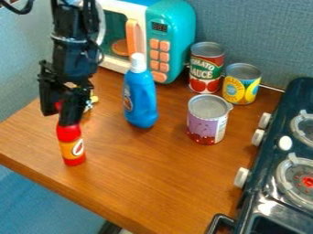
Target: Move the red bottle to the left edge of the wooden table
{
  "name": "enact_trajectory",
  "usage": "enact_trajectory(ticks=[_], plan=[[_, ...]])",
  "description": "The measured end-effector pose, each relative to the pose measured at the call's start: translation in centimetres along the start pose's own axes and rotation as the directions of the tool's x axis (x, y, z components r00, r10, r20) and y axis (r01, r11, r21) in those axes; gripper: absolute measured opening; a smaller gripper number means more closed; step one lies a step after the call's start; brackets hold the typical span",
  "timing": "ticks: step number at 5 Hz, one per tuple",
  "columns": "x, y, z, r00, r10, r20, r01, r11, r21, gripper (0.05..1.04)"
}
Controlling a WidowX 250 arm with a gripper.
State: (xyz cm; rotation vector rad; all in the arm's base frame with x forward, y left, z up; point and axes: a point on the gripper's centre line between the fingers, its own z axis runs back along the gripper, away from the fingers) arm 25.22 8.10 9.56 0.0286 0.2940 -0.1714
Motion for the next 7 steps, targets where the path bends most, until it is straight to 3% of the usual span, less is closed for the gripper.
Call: enact_trajectory(ticks=[1,2,4,5,6,7], plan=[[-0.5,0.2,0.5,1.000,-0.007,0.016,0.007,1.000,-0.030,0.379],[-1.6,1.3,1.6,0.999,0.037,0.036,-0.036,0.999,-0.037,0.345],[-4.7,4.8,2.2,0.989,0.150,0.013,-0.148,0.984,-0.095,0.345],[-5.2,6.9,2.2,0.983,0.185,0.000,-0.184,0.980,-0.074,0.345],[-4.0,8.3,1.8,0.984,0.176,-0.020,-0.177,0.982,-0.061,0.345],[-3.0,9.5,1.4,0.986,0.164,-0.007,-0.164,0.986,-0.036,0.345]])
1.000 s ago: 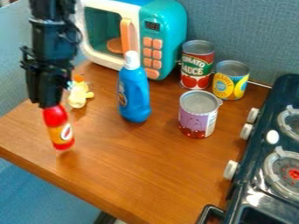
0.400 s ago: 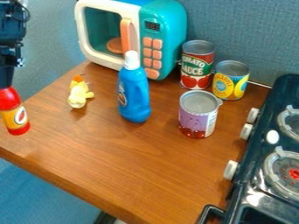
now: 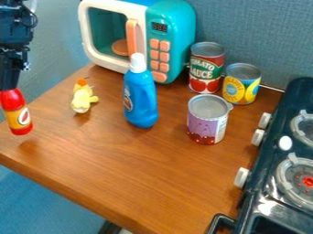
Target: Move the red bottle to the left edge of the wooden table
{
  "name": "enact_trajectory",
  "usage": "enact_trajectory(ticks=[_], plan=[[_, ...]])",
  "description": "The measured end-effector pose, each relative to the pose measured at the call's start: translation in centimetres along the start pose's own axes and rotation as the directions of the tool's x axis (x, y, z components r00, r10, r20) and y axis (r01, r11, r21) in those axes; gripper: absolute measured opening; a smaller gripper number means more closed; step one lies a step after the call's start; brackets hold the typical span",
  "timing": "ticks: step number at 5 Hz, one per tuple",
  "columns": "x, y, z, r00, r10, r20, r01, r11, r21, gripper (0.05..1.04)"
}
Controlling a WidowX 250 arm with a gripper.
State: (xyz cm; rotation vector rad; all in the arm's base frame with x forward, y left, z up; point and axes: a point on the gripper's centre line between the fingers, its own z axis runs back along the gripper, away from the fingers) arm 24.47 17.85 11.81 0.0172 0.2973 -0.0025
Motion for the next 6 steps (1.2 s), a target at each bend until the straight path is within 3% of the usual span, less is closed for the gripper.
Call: enact_trajectory(ticks=[2,3,4,5,6], plan=[[1.2,-0.1,-1.4,0.999,-0.032,-0.016,0.032,0.999,0.008,0.345],[1.4,-0.1,-1.8,0.999,-0.040,-0.025,0.040,0.999,0.006,0.404],[1.2,-0.2,-2.0,0.998,-0.038,-0.042,0.038,0.999,-0.005,0.720],[0.8,-0.9,-1.1,0.999,-0.032,-0.001,0.032,0.999,-0.018,0.988],[-0.7,-1.1,1.5,0.998,-0.004,0.057,0.003,1.000,0.020,1.009]])
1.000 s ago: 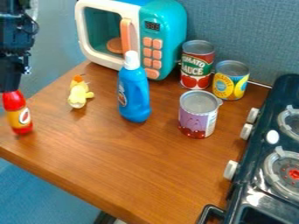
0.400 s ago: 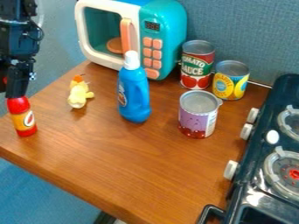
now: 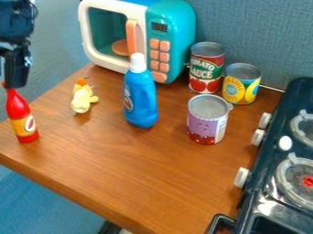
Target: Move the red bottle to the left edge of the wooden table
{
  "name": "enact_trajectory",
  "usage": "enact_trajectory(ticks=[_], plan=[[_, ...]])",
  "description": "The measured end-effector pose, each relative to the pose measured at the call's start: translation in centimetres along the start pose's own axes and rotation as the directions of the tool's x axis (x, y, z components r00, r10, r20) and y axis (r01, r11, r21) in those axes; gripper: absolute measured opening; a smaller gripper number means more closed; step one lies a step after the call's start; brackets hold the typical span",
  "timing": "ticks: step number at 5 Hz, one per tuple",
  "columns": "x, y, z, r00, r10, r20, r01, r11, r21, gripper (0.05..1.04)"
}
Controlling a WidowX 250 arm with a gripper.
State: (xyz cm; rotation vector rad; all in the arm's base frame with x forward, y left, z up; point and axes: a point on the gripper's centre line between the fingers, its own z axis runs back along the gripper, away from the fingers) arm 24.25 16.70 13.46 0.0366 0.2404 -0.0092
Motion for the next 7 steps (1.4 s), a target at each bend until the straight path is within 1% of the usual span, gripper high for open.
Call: enact_trajectory(ticks=[1,2,3,4,5,6,7], plan=[[-0.1,-1.7,2.3,0.998,-0.033,0.046,0.031,0.998,0.053,1.005],[1.6,-5.4,3.4,0.990,-0.131,0.055,0.125,0.986,0.111,1.004],[3.9,-9.4,3.9,0.961,-0.240,0.139,0.223,0.966,0.131,1.005],[4.8,-13.3,4.8,0.915,-0.304,0.265,0.275,0.951,0.143,1.004],[4.9,-14.5,5.6,0.884,-0.313,0.346,0.291,0.950,0.116,1.005],[4.6,-14.8,5.5,0.888,-0.272,0.372,0.256,0.962,0.092,1.005],[4.5,-15.4,5.0,0.894,-0.230,0.385,0.232,0.972,0.041,1.004]])
